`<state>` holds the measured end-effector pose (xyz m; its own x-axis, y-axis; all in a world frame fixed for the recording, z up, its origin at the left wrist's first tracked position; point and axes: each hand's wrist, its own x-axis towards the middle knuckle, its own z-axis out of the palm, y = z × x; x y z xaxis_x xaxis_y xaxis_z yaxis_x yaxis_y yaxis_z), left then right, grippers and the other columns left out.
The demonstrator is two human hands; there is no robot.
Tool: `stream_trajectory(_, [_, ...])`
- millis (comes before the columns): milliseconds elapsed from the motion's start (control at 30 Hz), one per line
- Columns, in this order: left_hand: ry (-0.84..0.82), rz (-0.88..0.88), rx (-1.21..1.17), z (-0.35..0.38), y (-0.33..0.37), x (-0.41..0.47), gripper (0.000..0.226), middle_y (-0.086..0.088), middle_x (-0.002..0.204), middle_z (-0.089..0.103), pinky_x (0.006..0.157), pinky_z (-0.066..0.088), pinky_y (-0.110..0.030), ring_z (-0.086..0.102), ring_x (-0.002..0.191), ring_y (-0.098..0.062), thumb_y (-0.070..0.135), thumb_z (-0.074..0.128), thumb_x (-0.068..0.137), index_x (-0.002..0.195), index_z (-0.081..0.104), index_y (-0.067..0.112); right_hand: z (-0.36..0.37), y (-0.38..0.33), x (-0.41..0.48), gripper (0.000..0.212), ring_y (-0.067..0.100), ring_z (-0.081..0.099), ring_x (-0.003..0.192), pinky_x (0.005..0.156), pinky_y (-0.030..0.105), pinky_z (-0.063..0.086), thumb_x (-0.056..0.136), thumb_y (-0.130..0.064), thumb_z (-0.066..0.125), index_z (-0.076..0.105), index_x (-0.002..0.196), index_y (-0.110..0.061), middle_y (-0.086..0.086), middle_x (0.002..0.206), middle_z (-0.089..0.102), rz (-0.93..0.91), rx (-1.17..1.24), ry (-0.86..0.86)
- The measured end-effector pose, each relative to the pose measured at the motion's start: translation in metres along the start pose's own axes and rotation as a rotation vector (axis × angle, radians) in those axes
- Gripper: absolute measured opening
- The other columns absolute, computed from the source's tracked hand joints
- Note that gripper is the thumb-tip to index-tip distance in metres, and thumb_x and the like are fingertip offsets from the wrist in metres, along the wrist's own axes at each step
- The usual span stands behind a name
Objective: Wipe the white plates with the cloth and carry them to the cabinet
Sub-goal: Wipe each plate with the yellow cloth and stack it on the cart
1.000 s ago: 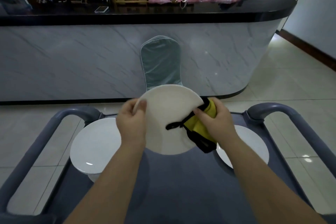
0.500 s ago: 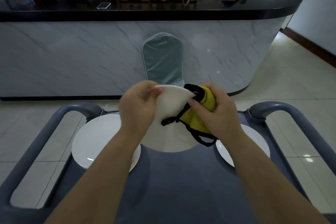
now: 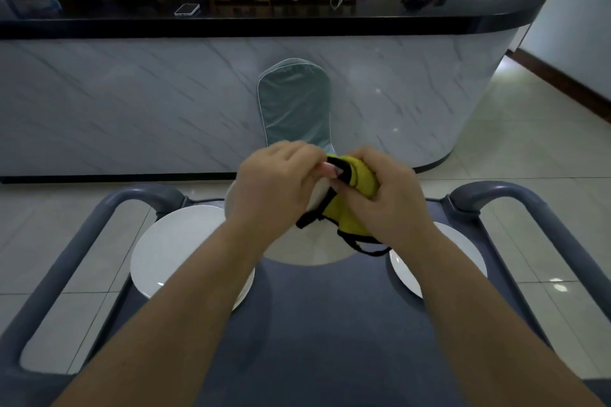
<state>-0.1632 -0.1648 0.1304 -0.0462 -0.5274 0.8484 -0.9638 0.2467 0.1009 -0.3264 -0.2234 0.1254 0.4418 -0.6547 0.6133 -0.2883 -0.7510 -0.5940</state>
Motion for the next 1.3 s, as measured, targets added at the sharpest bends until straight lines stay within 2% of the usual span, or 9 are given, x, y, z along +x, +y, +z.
stream_trajectory(300, [0.245,-1.139,-0.435,0.013,-0.013,-0.066,0.021,0.024,0.069,0.062,0.064,0.041,-0.019,0.053,0.064,0.006,0.032,0.054,0.097,0.077,0.058,0.034,0.022,0.035,-0.059,0.015,-0.003,0.061,0.079,0.07,0.023,0.046,0.083,-0.028,0.075,0.062,0.091,-0.027,-0.022,0.083,0.066,0.629,0.34,0.091])
stream_trajectory(367, [0.048,-1.006,-0.358,0.02,-0.006,-0.082,0.011,0.019,0.083,0.065,0.071,0.042,-0.028,0.056,0.078,-0.002,0.035,0.052,0.098,0.092,0.06,0.033,0.023,0.043,-0.065,0.014,-0.005,0.059,0.079,0.069,0.017,0.042,0.085,-0.026,0.074,0.062,0.092,-0.025,-0.022,0.081,0.065,0.592,0.264,0.064])
stream_trajectory(500, [-0.219,-0.181,-0.098,0.02,0.003,-0.057,0.026,-0.005,0.088,0.068,0.071,0.046,-0.037,0.059,0.08,-0.027,0.03,0.056,0.095,0.093,0.069,0.008,0.014,0.034,-0.043,0.014,0.013,0.057,0.073,0.066,0.027,0.045,0.084,-0.026,0.073,0.063,0.09,-0.019,-0.009,0.078,0.063,0.179,-0.074,-0.122])
stream_trajectory(667, [-0.044,-0.059,-0.055,0.0,0.003,-0.008,0.03,0.001,0.077,0.067,0.058,0.046,-0.031,0.059,0.072,-0.018,0.036,0.056,0.092,0.08,0.069,0.012,-0.003,0.007,-0.005,0.019,0.004,0.05,0.066,0.062,0.011,0.038,0.084,-0.039,0.071,0.063,0.089,-0.023,-0.015,0.071,0.055,-0.027,-0.041,0.029])
stream_trajectory(867, [0.329,-1.035,-0.479,0.001,-0.018,-0.042,0.019,0.024,0.067,0.061,0.062,0.042,-0.011,0.053,0.064,0.006,0.035,0.06,0.093,0.074,0.06,0.033,0.015,0.03,-0.038,0.022,-0.001,0.063,0.081,0.074,0.023,0.052,0.08,-0.035,0.078,0.061,0.093,-0.033,-0.02,0.087,0.067,0.559,0.394,0.137])
stream_trajectory(967, [0.204,-1.282,-0.502,0.018,-0.009,-0.089,0.017,0.014,0.072,0.064,0.066,0.046,-0.02,0.055,0.067,0.0,0.032,0.056,0.097,0.082,0.062,0.025,0.03,0.051,-0.064,0.017,-0.002,0.063,0.078,0.073,0.033,0.053,0.082,-0.03,0.076,0.063,0.093,-0.028,-0.015,0.083,0.068,0.723,0.339,0.069])
stream_trajectory(1100, [-0.181,-1.588,-0.693,0.017,-0.02,-0.125,0.023,-0.011,0.106,0.07,0.089,0.05,-0.043,0.064,0.099,-0.025,0.031,0.053,0.099,0.106,0.066,0.013,0.027,0.062,-0.073,0.01,0.005,0.056,0.075,0.063,0.026,0.043,0.087,-0.027,0.071,0.063,0.09,-0.025,-0.014,0.079,0.064,0.402,0.003,0.029])
stream_trajectory(1200, [-0.146,-2.011,-1.303,0.002,-0.017,-0.121,0.051,-0.018,0.113,0.069,0.084,0.056,-0.046,0.067,0.103,-0.032,0.048,0.054,0.094,0.117,0.06,0.003,0.023,0.059,-0.066,0.017,0.015,0.057,0.075,0.066,0.03,0.044,0.084,-0.024,0.069,0.071,0.099,-0.014,-0.003,0.086,0.068,-0.095,-0.282,0.029])
stream_trajectory(1300, [-0.048,-2.052,-1.617,-0.004,-0.01,-0.106,0.045,-0.026,0.101,0.07,0.065,0.059,-0.051,0.07,0.092,-0.038,0.033,0.057,0.095,0.112,0.057,-0.008,0.026,0.049,-0.062,0.021,0.025,0.062,0.072,0.066,0.037,0.047,0.093,-0.024,0.062,0.073,0.101,-0.009,0.001,0.089,0.07,-0.443,-0.426,0.02])
